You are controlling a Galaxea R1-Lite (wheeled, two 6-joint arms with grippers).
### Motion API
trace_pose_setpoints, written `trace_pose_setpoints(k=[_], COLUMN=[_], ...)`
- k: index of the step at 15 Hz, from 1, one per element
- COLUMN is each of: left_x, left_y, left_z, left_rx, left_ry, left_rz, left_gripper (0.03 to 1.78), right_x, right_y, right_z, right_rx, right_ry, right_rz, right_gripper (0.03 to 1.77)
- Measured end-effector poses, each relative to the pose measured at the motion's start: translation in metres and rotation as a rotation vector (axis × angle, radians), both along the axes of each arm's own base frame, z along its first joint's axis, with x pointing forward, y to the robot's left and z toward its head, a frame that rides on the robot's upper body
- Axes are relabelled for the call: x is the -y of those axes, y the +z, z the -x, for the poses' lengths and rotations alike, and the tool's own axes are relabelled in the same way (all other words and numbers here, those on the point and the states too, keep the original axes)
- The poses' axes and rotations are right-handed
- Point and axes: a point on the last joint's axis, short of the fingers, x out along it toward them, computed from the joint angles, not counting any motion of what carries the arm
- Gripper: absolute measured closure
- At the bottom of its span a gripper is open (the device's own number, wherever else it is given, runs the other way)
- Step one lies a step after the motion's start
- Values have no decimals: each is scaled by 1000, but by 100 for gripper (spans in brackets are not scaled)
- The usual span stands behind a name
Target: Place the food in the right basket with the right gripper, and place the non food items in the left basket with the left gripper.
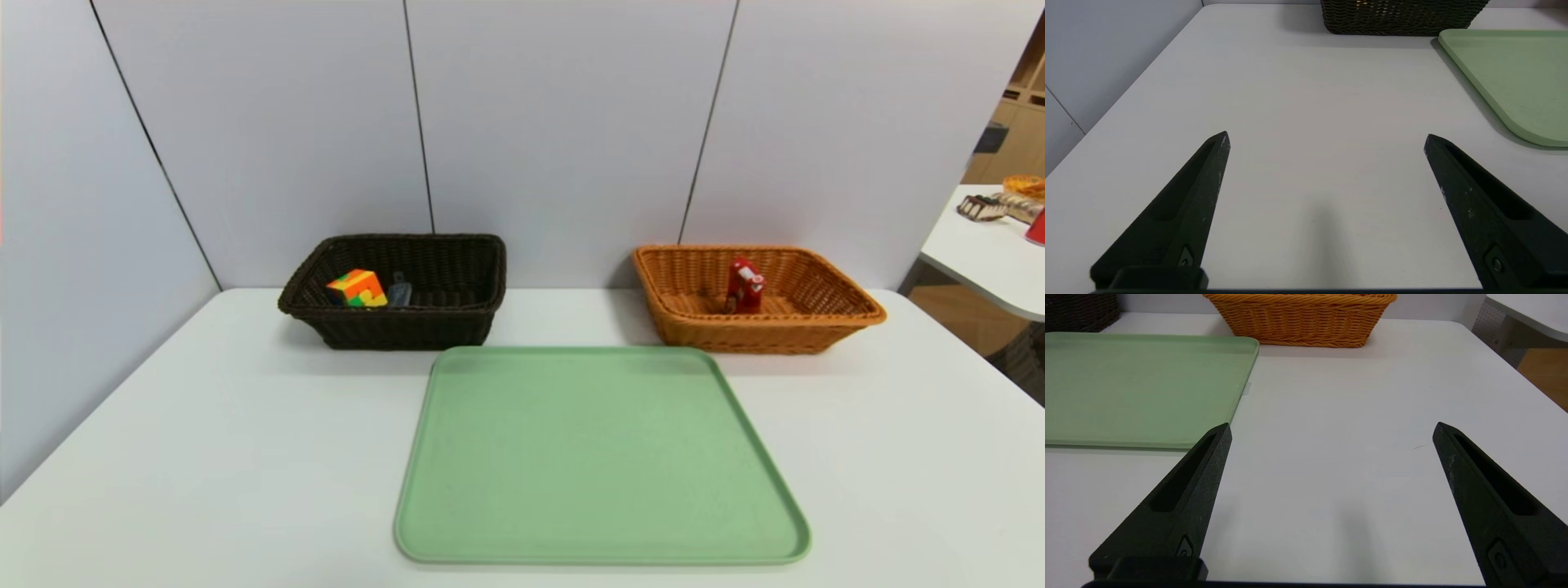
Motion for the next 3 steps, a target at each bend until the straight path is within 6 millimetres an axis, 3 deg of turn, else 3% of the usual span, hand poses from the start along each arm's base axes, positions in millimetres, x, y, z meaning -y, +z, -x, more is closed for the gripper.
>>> trace_pose_setpoints(k=[3], left_x=[0], left_y=[0], left_z=[0], left_rx=[0], left_ry=[-1], left_rz=[0], left_gripper=[12], right_x=[0], right_y=[0], right_z=[0], right_rx=[0], right_ry=[-1], right_rz=[-8], right_gripper=[10])
